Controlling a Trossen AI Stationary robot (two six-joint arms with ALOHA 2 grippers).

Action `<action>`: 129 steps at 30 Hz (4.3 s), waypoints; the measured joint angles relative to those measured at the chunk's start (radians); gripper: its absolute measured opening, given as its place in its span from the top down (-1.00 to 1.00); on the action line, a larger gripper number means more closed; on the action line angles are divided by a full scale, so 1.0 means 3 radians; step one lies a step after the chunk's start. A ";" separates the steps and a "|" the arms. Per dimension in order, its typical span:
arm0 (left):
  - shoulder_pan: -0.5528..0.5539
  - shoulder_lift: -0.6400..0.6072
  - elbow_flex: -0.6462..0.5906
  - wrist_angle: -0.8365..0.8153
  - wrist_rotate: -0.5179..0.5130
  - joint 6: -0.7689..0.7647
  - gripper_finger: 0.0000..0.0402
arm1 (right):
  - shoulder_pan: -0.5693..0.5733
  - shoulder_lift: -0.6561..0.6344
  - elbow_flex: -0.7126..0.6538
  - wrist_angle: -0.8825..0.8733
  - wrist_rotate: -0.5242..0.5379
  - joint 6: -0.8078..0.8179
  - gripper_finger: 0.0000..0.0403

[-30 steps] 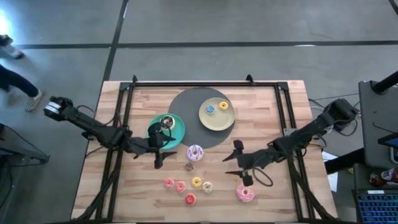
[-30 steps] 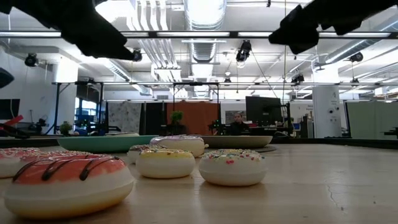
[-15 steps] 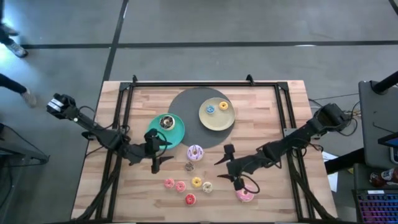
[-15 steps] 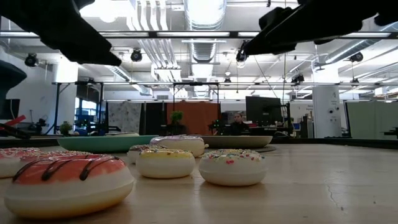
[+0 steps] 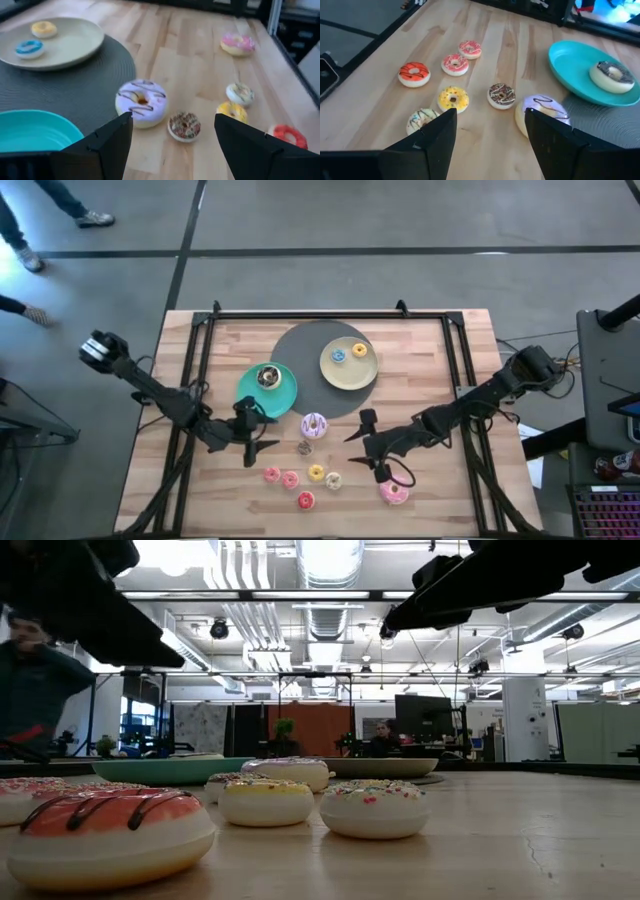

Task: Pick & Place donuts
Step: Put the small white donut on the brown plate

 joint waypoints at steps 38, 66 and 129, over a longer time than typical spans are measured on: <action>-0.0570 0.1267 0.0786 -0.0315 0.0484 -0.0796 -0.28 | 0.0149 0.0430 -0.0033 0.0343 -0.0178 0.0533 -0.12; -0.0599 0.1226 0.0819 -0.0422 0.0339 -0.0926 -0.28 | 0.0149 0.1648 0.0576 0.0913 -0.0676 0.0550 -0.65; -0.0600 0.1226 0.0818 -0.0474 0.0256 -0.0938 -0.28 | 0.0139 0.1643 0.0607 0.0541 -0.0580 0.0648 -0.06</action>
